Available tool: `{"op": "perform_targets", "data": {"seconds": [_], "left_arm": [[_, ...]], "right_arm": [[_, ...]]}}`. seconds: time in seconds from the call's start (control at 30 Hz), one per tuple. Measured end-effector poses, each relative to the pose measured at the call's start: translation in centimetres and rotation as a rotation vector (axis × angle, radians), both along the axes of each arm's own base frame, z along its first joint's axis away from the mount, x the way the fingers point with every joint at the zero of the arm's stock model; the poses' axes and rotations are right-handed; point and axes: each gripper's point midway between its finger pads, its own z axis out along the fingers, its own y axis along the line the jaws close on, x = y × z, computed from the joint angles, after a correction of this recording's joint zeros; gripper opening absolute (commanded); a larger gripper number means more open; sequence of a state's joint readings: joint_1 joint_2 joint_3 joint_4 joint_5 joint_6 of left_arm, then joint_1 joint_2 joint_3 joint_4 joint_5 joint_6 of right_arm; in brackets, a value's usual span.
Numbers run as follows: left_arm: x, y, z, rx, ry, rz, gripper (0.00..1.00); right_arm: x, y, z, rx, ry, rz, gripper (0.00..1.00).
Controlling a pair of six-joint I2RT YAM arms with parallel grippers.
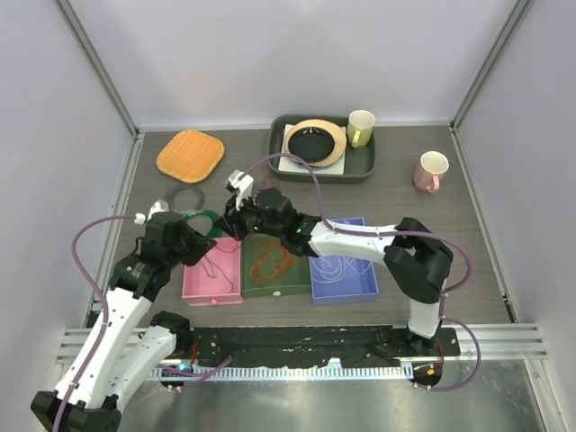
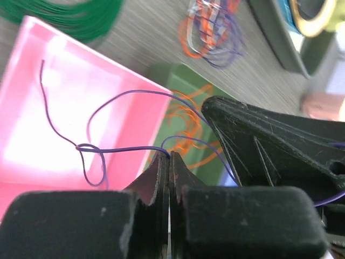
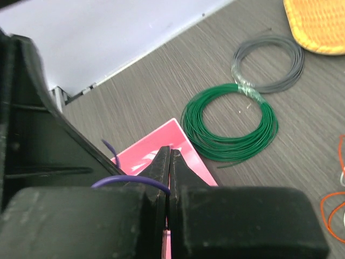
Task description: Untangle the cables
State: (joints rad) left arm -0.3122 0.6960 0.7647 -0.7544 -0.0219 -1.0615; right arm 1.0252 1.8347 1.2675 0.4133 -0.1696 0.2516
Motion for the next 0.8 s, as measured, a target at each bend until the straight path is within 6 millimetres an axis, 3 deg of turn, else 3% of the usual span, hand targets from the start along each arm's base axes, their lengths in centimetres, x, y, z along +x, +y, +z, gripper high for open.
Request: {"op": "perform_targets", "data": {"seconds": [0.2, 0.37, 0.47, 0.6, 0.7, 0.8], "left_arm": [[-0.3, 3.0, -3.4, 0.117, 0.068, 0.135, 0.0], [-1.0, 4.5, -6.0, 0.187, 0.143, 0.189, 0.03], [-1.1, 4.9, -6.5, 0.212, 0.164, 0.202, 0.16], [-1.3, 5.3, -6.8, 0.231, 0.179, 0.21, 0.16], [-1.3, 5.4, -6.8, 0.237, 0.181, 0.214, 0.18], [-1.4, 5.5, -7.0, 0.245, 0.191, 0.216, 0.31]], "right_arm": [[-0.2, 1.7, -4.2, -0.073, 0.039, -0.005, 0.01], [-1.1, 2.9, -6.5, -0.125, 0.066, -0.001, 0.01], [-1.5, 2.8, -7.8, -0.16, 0.086, -0.01, 0.22], [-1.8, 2.4, -8.8, -0.205, 0.099, -0.032, 0.45], [-1.8, 1.8, -9.8, -0.251, 0.1, -0.054, 0.52], [-1.7, 1.1, -10.7, -0.301, 0.101, -0.073, 0.54]]}}
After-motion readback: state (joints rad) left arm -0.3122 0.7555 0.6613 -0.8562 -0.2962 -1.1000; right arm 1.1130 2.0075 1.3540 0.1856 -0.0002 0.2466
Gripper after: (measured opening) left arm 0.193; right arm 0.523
